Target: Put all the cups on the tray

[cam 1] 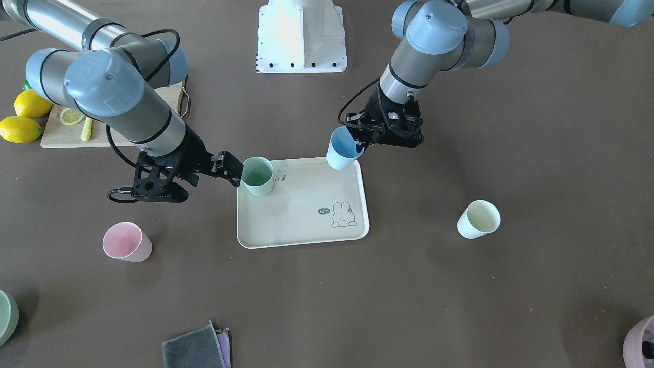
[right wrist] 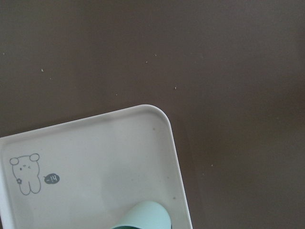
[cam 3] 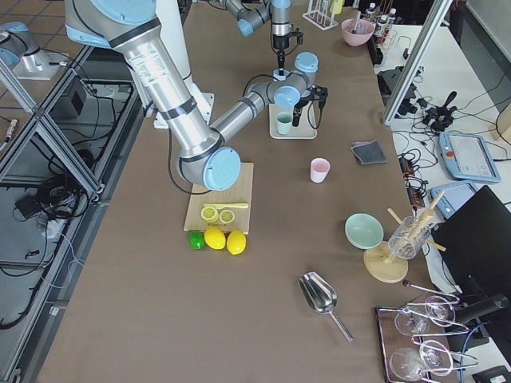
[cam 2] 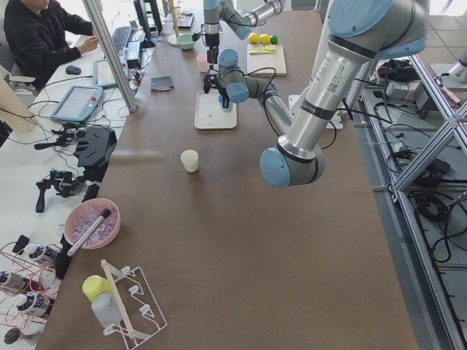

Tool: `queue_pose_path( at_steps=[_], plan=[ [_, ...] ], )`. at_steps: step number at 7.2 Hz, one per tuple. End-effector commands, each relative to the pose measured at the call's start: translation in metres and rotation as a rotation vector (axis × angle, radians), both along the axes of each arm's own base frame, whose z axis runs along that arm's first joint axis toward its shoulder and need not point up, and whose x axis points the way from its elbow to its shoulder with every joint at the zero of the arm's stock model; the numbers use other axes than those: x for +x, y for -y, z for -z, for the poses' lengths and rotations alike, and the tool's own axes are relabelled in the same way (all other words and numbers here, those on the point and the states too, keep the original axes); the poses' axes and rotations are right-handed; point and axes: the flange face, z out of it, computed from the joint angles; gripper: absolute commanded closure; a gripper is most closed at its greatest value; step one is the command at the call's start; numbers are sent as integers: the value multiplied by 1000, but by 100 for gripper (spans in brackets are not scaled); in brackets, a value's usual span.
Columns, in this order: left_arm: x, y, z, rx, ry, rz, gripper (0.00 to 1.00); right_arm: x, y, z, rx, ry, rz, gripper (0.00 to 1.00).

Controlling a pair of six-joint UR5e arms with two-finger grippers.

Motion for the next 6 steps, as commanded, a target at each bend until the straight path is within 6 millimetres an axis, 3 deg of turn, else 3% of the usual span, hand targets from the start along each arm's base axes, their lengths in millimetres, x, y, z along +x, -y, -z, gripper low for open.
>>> queue_pose_path(
  at_steps=[1,3,5,6],
  plan=[
    [31,15,-1,-6,36,22,100,49,23,-18,-29,0,-54,0],
    [55,6,-9,13,71,32,100,92,47,-64,3,-66,-55,0],
    [68,-1,-11,28,86,33,100,136,68,-86,32,-158,-11,0],
    [68,-1,-8,30,83,33,65,147,72,-107,22,-180,-11,0]
  ],
)
